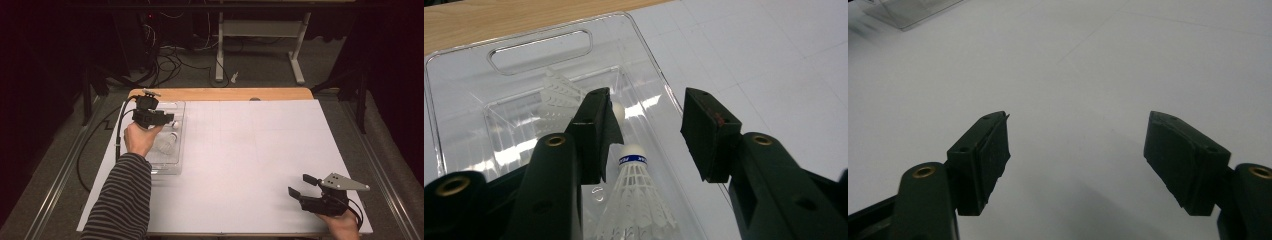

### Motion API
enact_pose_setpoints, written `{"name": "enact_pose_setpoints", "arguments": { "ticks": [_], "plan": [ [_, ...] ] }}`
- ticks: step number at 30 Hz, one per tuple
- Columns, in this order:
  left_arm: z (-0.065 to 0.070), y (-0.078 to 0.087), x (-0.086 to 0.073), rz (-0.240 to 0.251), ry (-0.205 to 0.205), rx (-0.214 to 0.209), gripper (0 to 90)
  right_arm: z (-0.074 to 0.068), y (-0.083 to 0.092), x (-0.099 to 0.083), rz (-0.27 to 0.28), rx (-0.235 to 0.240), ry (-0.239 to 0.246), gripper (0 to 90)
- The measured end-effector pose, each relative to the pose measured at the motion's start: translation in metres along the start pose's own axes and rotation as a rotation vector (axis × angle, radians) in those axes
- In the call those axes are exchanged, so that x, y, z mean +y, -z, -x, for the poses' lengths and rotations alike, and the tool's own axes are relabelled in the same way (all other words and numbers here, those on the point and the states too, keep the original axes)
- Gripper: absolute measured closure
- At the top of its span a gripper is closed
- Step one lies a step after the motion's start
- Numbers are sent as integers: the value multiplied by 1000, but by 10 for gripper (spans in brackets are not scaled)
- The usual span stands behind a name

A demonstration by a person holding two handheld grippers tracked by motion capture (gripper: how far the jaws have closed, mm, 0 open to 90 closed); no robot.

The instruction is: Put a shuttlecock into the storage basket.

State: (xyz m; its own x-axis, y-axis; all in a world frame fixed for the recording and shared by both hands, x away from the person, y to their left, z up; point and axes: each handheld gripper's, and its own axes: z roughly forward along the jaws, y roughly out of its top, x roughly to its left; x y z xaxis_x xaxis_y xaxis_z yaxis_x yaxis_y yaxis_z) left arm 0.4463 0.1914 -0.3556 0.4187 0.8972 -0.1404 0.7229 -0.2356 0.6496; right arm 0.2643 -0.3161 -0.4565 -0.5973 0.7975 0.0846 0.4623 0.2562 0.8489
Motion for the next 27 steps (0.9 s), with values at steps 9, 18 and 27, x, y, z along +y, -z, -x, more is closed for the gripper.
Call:
{"name": "enact_pose_setpoints", "arguments": {
  "ticks": [9, 18, 27],
  "plan": [
    [3, 5, -2, 2, -12, 4, 504, 0, 0, 0, 0, 1, 2, 267],
    [6, 9, -4, -1, -32, 3, 482, 0, 0, 0, -1, 1, 0, 268],
    [3, 13, -12, 8, -25, -16, 477, 0, 0, 0, -2, 1, 0, 268]
  ]
}}
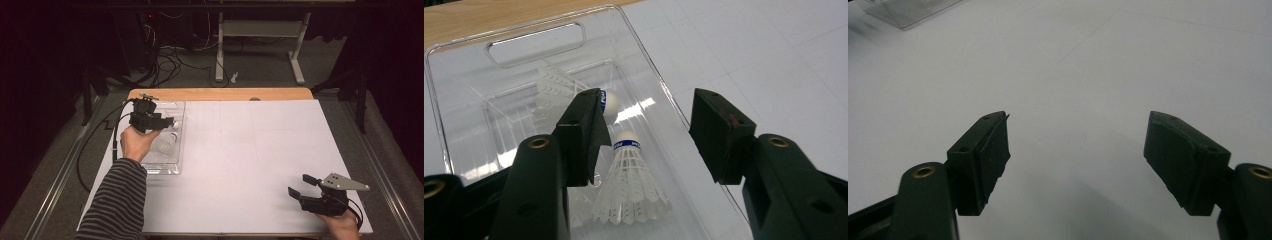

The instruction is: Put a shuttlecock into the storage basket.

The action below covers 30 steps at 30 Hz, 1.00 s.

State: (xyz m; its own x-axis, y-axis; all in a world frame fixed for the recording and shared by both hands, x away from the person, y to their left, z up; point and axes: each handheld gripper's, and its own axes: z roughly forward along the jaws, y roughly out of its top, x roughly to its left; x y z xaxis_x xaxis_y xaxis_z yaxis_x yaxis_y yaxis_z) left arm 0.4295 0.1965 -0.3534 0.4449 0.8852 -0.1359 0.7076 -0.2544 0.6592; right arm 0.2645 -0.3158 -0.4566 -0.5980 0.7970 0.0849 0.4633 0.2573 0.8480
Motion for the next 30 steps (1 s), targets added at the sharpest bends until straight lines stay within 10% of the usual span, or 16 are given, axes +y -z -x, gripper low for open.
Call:
{"name": "enact_pose_setpoints", "arguments": {
  "ticks": [30],
  "plan": [
    [3, 19, -17, 38, -12, 0, 435, 0, 0, 0, -5, 1, -1, 267]
  ]
}}
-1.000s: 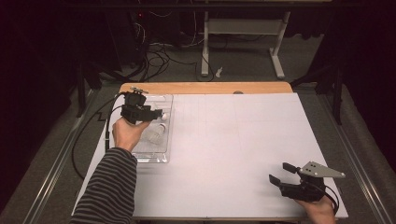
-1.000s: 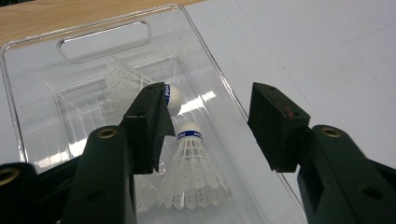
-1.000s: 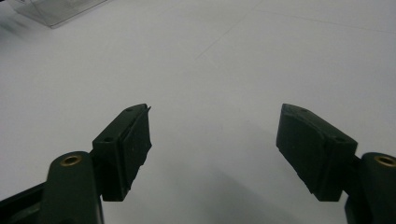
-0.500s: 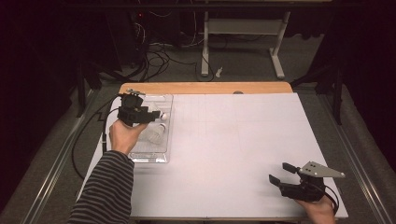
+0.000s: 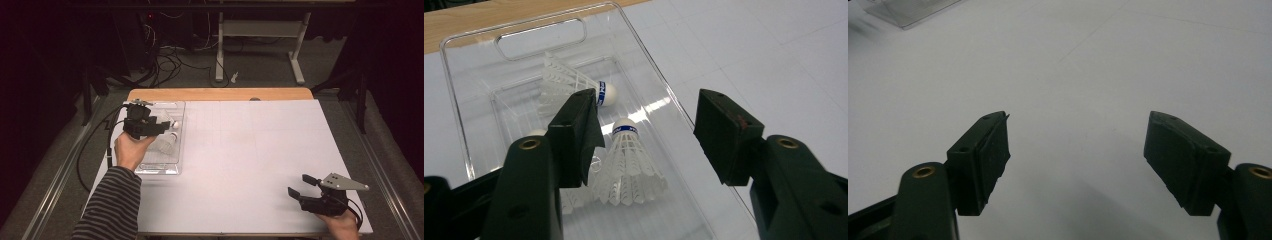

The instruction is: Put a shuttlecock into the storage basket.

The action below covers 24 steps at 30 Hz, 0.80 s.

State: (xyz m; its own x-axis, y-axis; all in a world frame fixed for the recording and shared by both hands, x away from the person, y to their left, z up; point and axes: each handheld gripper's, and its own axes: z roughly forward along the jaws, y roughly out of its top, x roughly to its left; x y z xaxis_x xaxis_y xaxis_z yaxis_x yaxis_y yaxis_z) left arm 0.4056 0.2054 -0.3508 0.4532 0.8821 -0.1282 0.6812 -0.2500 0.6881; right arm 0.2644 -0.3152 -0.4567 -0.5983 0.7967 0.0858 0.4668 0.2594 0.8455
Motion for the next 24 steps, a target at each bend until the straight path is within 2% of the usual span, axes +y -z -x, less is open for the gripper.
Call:
{"name": "enact_pose_setpoints", "arguments": {
  "ticks": [24],
  "plan": [
    [5, 18, -15, 37, -14, -15, 429, -1, 0, 0, -2, 1, -1, 267]
  ]
}}
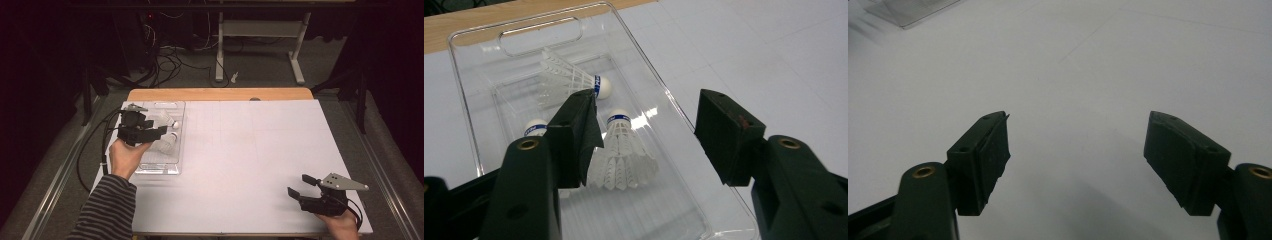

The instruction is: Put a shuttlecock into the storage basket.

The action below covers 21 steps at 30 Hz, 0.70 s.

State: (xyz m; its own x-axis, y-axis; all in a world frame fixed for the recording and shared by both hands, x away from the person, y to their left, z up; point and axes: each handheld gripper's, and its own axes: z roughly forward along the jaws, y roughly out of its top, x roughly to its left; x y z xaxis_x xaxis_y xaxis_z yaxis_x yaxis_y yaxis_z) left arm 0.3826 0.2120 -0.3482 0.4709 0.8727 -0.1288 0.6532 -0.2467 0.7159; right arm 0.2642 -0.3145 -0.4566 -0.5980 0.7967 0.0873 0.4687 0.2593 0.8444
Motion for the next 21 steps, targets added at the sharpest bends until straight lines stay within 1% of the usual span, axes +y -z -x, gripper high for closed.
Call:
{"name": "enact_pose_setpoints", "arguments": {
  "ticks": [6, 14, 21],
  "plan": [
    [1, 4, -2, 4, -3, -7, 429, 0, 0, 0, 1, 1, 5, 267],
    [8, 7, -4, 15, -10, -32, 430, 0, 0, 0, 1, 1, 3, 267],
    [10, 9, -6, 19, -10, -46, 431, 0, 0, 0, 1, 1, 5, 268]
  ]
}}
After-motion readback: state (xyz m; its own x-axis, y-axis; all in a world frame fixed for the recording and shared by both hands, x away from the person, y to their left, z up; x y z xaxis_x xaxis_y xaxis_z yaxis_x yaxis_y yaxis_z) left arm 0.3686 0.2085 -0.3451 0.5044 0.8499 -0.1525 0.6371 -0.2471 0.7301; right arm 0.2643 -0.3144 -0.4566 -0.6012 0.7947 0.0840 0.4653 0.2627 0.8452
